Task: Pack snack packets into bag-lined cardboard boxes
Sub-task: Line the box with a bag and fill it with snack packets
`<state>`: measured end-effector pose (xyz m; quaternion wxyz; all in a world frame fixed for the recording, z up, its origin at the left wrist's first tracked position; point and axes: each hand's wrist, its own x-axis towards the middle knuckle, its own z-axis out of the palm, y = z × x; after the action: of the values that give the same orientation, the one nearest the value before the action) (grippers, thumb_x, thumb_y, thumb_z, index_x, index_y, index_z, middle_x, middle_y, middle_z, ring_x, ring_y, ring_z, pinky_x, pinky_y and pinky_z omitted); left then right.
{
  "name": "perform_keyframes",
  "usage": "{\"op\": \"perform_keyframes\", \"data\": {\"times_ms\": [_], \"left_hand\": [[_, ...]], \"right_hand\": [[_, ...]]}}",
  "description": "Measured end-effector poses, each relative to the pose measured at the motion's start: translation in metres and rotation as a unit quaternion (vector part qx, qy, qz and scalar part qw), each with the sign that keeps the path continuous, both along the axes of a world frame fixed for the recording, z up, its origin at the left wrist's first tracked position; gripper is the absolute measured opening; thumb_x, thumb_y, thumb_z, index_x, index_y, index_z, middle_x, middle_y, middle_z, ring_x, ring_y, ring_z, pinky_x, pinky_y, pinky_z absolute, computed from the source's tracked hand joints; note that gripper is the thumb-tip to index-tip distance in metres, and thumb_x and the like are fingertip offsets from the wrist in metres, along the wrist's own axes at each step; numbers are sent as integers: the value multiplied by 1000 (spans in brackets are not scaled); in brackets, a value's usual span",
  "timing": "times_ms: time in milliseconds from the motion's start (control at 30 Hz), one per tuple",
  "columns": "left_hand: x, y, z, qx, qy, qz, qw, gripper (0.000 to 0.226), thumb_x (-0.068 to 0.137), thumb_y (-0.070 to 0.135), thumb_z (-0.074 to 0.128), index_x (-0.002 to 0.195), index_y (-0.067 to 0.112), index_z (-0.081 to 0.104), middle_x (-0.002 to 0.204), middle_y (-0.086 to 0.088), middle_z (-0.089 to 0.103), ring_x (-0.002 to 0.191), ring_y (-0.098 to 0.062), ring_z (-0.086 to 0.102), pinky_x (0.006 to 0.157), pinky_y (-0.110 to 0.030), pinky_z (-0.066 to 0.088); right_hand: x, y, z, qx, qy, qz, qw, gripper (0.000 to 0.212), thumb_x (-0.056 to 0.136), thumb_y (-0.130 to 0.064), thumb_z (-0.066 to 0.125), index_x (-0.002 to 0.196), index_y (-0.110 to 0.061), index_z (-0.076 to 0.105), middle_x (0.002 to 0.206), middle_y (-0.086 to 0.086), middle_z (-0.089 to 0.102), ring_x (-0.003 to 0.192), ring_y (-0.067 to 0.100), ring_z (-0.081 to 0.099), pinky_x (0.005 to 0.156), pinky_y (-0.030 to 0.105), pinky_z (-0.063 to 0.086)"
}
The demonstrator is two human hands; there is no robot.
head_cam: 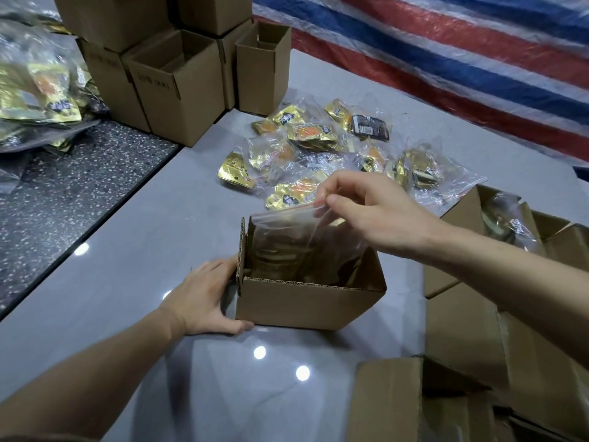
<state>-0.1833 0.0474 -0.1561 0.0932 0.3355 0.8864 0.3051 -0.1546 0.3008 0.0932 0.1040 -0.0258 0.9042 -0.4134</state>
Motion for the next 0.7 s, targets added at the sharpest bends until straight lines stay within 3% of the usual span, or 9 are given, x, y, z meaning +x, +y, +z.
{"op": "perform_keyframes", "data": {"times_ms": [67,200,300,400,500,600,700], "left_hand": [[0,0,0,1,1,1,1000,83,55,74,75,127,38,54,116,16,54,109,-10,53,94,-33,47],[-1,0,-2,2,2,-3,1000,85,56,77,74,128,40,50,118,20,51,111,-8,52,93,-33,46],[-1,0,-3,0,8,2,1000,87,54,78,74,128,40,49,117,19,52,111,-10,52,91,-32,44],[0,0,-4,-2,9,1,1000,87,54,79,73,129,41,48,117,18,53,112,-9,52,90,-29,42],[0,-1,-5,-4,10,5,1000,88,53,79,73,129,42,47,116,21,50,111,-9,51,88,-29,41],[0,-1,-5,-3,8,5,1000,91,53,79,73,132,41,45,116,22,48,109,-9,51,86,-28,40],[-1,0,-5,-6,14,3,1000,90,53,78,73,130,39,47,114,20,51,109,-9,51,86,-27,39]], "right_hand": [[-6,5,-2,45,10,1,999,21,102,-1,46,93,-10,63,93,9,71,86,20,70,71,19,54],[-13,18,-7,150,31,11,988,24,96,-2,48,89,-23,58,91,-1,71,83,19,68,74,37,56],[-12,22,-13,187,-1,39,982,19,89,-6,56,95,-24,55,97,-6,68,83,8,65,69,31,52],[-10,22,-16,190,-9,69,979,5,91,-26,68,93,-22,66,95,-11,71,83,2,68,72,30,55],[-9,18,-9,197,-14,87,976,17,94,-32,66,87,-18,72,85,-4,74,75,7,68,73,36,57],[-10,18,0,192,22,93,977,20,92,-37,67,80,-22,74,74,-2,70,63,10,61,62,29,51],[-9,15,2,143,-24,123,982,25,97,-32,62,79,-18,72,63,-5,59,54,6,48,53,21,39]]}}
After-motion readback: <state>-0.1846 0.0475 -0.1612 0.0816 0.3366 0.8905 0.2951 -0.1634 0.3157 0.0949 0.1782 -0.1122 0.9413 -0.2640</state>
